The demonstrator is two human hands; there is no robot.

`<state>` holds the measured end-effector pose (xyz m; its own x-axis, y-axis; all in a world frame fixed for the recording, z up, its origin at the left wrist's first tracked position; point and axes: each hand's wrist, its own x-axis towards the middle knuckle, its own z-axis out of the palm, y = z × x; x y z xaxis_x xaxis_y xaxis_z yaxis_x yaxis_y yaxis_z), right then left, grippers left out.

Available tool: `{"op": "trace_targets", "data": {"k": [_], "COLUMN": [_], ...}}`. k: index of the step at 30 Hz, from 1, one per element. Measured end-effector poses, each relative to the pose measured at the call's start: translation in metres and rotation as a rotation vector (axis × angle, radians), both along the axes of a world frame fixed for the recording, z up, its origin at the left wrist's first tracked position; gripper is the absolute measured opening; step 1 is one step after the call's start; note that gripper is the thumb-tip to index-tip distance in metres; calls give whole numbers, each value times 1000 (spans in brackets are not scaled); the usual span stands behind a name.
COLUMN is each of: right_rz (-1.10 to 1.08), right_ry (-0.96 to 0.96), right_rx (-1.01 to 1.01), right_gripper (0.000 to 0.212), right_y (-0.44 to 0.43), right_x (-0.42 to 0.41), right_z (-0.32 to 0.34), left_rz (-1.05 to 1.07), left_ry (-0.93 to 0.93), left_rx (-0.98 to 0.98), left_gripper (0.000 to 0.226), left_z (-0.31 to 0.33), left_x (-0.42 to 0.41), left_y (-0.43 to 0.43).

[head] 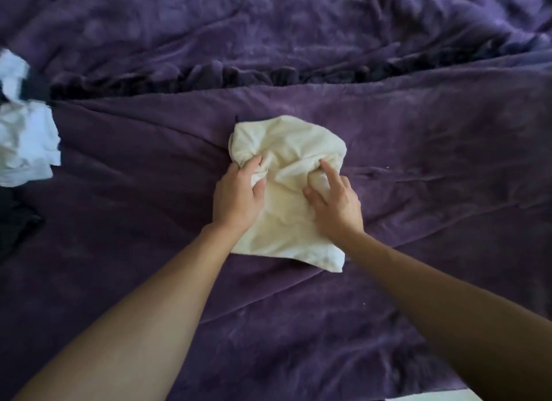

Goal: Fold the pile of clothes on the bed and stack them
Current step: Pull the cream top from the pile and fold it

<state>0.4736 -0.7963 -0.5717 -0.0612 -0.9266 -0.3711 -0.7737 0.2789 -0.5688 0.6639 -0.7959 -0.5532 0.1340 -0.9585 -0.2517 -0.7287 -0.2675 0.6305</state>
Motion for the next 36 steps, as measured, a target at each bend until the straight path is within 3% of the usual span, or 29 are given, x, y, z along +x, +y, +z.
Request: {"op": "trace_targets", "data": {"k": [7,16,25,32,36], "right_rz": [90,-48,-135,-49,-33], "right_ry": [98,160,223,376,428], "right_rx": [-34,-168,-360,-221,-138], "right_gripper": [57,57,56,57,57], "right_y": [48,74,75,84,87], "right_x": [-96,-254,-484,-670,-725], "right_z": [83,189,267,285,263], "left_rz": [-73,-185,-246,-224,-366], "left_ry": [81,144,248,364,237], "left_rx": [-12,-136,-299,-45,136], "left_gripper": [47,45,42,47,55], "left_z": [75,161,255,265,234], "left_x": [-87,-248,-474,-646,-697], "left_y": [48,43,32,59,75]}}
